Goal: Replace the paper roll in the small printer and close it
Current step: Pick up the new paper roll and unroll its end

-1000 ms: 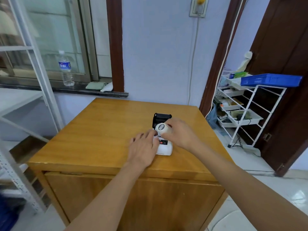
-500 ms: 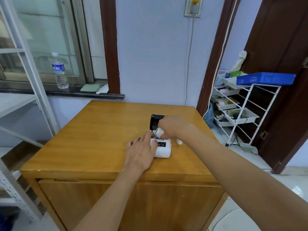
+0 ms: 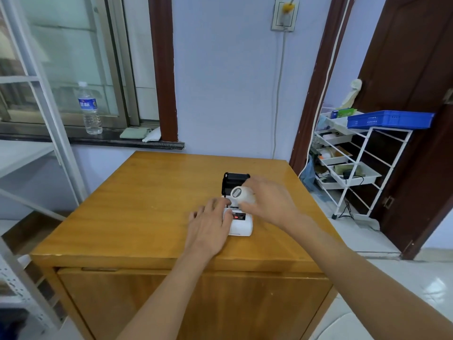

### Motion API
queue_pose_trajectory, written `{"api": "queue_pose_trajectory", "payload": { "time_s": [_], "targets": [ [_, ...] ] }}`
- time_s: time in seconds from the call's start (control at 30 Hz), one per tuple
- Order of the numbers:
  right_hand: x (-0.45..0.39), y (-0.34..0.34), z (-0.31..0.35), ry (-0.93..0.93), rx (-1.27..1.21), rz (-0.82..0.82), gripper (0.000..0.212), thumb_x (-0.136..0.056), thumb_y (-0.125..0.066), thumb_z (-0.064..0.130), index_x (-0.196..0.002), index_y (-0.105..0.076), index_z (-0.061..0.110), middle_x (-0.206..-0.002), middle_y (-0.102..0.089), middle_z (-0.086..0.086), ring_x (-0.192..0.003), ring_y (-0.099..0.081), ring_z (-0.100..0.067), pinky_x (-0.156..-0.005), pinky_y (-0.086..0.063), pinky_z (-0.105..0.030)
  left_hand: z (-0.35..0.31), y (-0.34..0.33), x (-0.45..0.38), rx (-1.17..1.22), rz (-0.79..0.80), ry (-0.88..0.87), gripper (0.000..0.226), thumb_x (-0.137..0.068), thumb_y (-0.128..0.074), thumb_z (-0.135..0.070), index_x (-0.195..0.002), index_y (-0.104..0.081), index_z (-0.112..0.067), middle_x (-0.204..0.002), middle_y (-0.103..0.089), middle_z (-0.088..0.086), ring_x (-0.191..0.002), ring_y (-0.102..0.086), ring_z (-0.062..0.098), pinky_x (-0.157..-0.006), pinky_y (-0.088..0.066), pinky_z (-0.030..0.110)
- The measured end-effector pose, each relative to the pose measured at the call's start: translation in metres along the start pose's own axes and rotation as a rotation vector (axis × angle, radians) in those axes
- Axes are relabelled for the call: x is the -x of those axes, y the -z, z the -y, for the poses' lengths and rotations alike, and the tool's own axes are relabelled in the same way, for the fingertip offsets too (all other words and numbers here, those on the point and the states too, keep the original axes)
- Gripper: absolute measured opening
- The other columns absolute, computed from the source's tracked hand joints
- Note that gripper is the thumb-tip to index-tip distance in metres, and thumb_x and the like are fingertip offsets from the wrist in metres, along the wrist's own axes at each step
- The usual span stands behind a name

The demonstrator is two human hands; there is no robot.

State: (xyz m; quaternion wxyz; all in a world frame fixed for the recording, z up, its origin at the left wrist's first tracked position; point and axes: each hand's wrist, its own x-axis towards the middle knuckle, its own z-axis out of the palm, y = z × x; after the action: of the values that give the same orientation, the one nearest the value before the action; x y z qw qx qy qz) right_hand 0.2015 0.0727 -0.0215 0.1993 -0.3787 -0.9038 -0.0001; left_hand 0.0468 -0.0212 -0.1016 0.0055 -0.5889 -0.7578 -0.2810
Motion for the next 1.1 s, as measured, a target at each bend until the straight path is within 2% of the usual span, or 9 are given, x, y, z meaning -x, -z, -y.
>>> {"api": "queue_pose_trajectory", "payload": {
  "time_s": [0.17, 0.27, 0.4, 0.5, 0.6, 0.8, 0.93, 1.03, 1.1],
  "targets": [
    [0.050, -0.021, 0.007, -0.059, -0.401, -0.178, 0.032, -0.086, -0.076, 0.041, -0.116, -0.073, 0.032, -0.103, -0.066, 0.020, -0.097, -0.060, -0.002, -0.087, -0.050, -0.031, -0.001, 0.004, 0.002, -0.006, -0.074, -0.070, 0.043, -0.107, -0.028, -0.043, -0.141, -0.052, -0.034, -0.158, -0.043, 0.002, -0.142, -0.039, 0.024, -0.110, -0.034, 0.044],
    [0.063, -0.027, 0.016, -0.044, -0.493, -0.258, 0.030, -0.090, -0.077, 0.040, -0.119, -0.073, 0.035, -0.108, -0.068, 0.018, -0.105, -0.062, -0.004, -0.091, -0.051, -0.031, 0.001, 0.012, 0.010, 0.075, -0.207, -0.163, 0.037, -0.101, -0.032, -0.031, -0.120, -0.065, -0.030, -0.132, -0.058, -0.008, -0.119, -0.050, 0.017, -0.093, -0.036, 0.036],
    [0.068, -0.036, 0.025, -0.056, -0.473, -0.286, 0.034, -0.089, -0.075, 0.045, -0.119, -0.072, 0.030, -0.111, -0.066, 0.016, -0.110, -0.058, -0.005, -0.094, -0.052, -0.035, 0.003, 0.027, 0.018, 0.554, -0.196, 0.084, 0.036, -0.100, -0.040, -0.023, -0.083, -0.070, -0.031, -0.087, -0.072, -0.013, -0.085, -0.062, 0.006, -0.075, -0.046, 0.035],
    [0.068, -0.044, 0.034, -0.029, -0.471, -0.326, 0.034, -0.088, -0.073, 0.049, -0.117, -0.072, 0.033, -0.112, -0.065, 0.022, -0.111, -0.057, -0.007, -0.095, -0.051, -0.039, -0.001, 0.036, 0.022, 0.835, -0.150, 0.079, 0.031, -0.108, -0.049, -0.035, -0.093, -0.075, -0.026, -0.091, -0.075, -0.009, -0.088, -0.067, 0.006, -0.078, -0.051, 0.027],
    [0.061, -0.052, 0.043, 0.000, -0.465, -0.379, 0.033, -0.090, -0.076, 0.047, -0.120, -0.072, 0.035, -0.113, -0.068, 0.023, -0.108, -0.056, -0.008, -0.092, -0.050, -0.041, 0.002, 0.038, 0.020, 1.008, -0.098, 0.097, 0.033, -0.098, -0.060, -0.051, -0.112, -0.073, -0.023, -0.108, -0.077, -0.010, -0.108, -0.067, 0.005, -0.086, -0.048, 0.015],
    [0.053, -0.064, 0.047, 0.022, -0.475, -0.439, 0.034, -0.094, -0.074, 0.042, -0.126, -0.073, 0.028, -0.118, -0.070, 0.015, -0.110, -0.058, -0.013, -0.092, -0.051, -0.039, 0.008, 0.039, 0.018, 1.076, -0.016, 0.161, 0.033, -0.088, -0.082, -0.032, -0.117, -0.068, -0.032, -0.093, -0.081, 0.009, -0.089, -0.073, 0.012, -0.078, -0.052, 0.021],
    [0.055, -0.061, 0.042, 0.018, -0.468, -0.436, 0.039, -0.093, -0.076, 0.040, -0.130, -0.069, 0.029, -0.120, -0.064, 0.011, -0.113, -0.059, -0.016, -0.095, -0.049, -0.032, 0.015, 0.042, 0.015, 1.169, -0.048, 0.224, 0.041, -0.084, -0.085, -0.035, -0.121, -0.067, -0.036, -0.099, -0.081, 0.009, -0.093, -0.072, 0.014, -0.083, -0.049, 0.029],
    [0.059, -0.060, 0.026, 0.034, -0.429, -0.512, 0.006, -0.096, -0.077, 0.024, -0.101, -0.077, 0.021, -0.109, -0.067, 0.009, -0.105, -0.061, -0.015, -0.094, -0.051, -0.046, 0.017, 0.043, 0.015, 1.196, -0.073, 0.248, 0.043, -0.082, -0.086, -0.038, -0.121, -0.067, -0.039, -0.105, -0.080, 0.006, -0.090, -0.069, 0.009, -0.080, -0.046, 0.031],
    [0.066, -0.050, 0.007, 0.000, -0.401, -0.580, 0.006, -0.097, -0.076, 0.016, -0.091, -0.078, 0.017, -0.105, -0.069, 0.006, -0.102, -0.061, -0.016, -0.097, -0.047, -0.052, 0.015, 0.045, 0.014, 1.203, -0.068, 0.259, 0.045, -0.081, -0.088, -0.032, -0.120, -0.066, -0.034, -0.100, -0.081, 0.002, -0.082, -0.069, 0.002, -0.076, -0.043, 0.029]
  ]
}}
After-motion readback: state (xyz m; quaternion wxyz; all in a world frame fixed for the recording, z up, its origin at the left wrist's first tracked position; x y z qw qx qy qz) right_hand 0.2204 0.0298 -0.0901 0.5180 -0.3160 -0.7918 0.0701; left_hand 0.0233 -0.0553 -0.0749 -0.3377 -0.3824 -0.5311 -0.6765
